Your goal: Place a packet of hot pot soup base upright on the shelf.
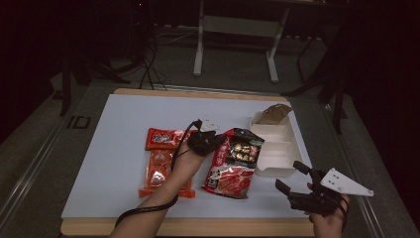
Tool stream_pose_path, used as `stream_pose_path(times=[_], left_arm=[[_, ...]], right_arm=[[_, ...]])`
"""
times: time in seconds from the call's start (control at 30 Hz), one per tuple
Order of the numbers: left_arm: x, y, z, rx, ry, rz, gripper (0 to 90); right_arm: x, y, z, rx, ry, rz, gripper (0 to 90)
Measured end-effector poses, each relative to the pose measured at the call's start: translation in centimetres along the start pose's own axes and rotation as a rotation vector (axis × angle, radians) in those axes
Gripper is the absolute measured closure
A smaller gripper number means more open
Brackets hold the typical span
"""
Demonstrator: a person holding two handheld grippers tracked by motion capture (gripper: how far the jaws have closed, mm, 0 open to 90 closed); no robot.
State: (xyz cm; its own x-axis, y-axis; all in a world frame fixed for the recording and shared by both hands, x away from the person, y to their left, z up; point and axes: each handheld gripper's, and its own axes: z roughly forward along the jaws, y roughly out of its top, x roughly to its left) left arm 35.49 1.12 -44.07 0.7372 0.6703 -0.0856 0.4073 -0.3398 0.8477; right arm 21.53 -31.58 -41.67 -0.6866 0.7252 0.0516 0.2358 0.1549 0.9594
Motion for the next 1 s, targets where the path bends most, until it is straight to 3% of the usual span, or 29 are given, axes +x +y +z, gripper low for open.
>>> stream_pose_path(times=[0.07, 0.33, 0.53, 0.67, 0.9, 1.0], left_arm=[[-0.3, 0.1, -0.5, -0.020, -0.012, 0.001, 88.6], [-2.1, 0.9, -3.0, -0.075, -0.030, 0.068, 88.5], [-2.6, 1.2, -4.6, -0.113, -0.016, 0.110, 88.5], [-2.3, 1.3, -5.4, -0.148, -0.028, 0.089, 88.5], [-1.7, 1.5, -6.6, -0.220, -0.099, 0.028, 88.4], [-1.8, 1.5, -7.1, -0.259, -0.123, 0.021, 88.4]], right_arm=[[0.0, 0.0, 0.0, 0.007, 0.001, 0.001, 12.1], [0.0, 0.1, 0.2, 0.020, 0.026, 0.026, 13.0], [0.4, 0.5, 0.2, -0.015, 0.043, 0.021, 10.6], [0.4, 1.1, 0.3, -0.014, 0.060, 0.034, 10.6], [-0.2, 2.3, 1.2, 0.020, 0.080, 0.057, 15.7], [-0.2, 2.8, 2.0, 0.022, 0.079, 0.044, 16.8]])
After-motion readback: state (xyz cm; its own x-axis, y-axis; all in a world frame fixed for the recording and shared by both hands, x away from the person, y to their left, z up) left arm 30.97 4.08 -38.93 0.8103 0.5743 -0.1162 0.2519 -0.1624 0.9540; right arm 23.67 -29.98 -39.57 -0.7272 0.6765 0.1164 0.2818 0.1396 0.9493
